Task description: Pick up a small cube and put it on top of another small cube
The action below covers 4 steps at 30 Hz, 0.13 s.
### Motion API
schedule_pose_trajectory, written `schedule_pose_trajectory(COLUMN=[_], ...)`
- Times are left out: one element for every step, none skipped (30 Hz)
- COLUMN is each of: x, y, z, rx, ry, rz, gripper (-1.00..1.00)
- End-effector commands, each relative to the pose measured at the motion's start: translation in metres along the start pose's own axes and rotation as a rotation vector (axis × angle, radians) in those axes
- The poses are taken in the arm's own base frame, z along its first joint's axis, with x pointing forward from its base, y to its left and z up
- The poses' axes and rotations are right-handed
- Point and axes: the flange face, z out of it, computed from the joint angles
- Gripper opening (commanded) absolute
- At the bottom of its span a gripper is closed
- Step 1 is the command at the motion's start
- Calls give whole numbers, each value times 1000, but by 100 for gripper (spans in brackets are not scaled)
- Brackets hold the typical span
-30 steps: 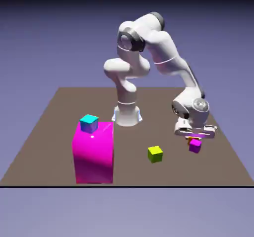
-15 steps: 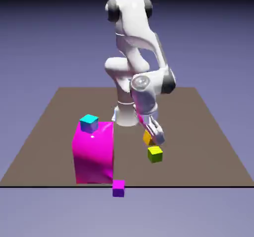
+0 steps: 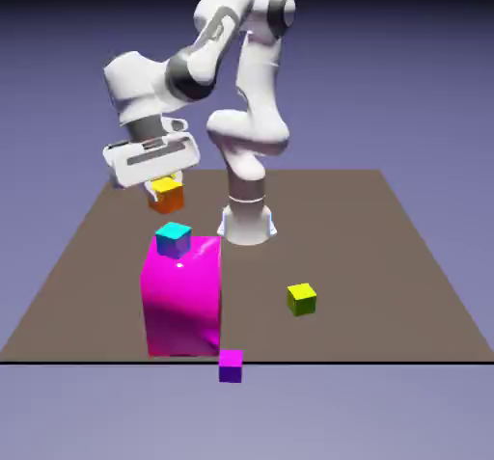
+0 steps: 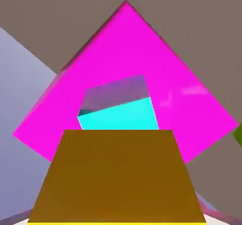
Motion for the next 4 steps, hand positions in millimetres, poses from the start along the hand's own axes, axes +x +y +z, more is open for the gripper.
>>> schedule_pose_trajectory(x=[0,0,0,-2], y=[0,0,0,1], z=[2,2,2,-14], rx=[0,0,0,-2], ry=[1,1,1,0], rz=[0,0,0,-1], gripper=[-100,100,100,100])
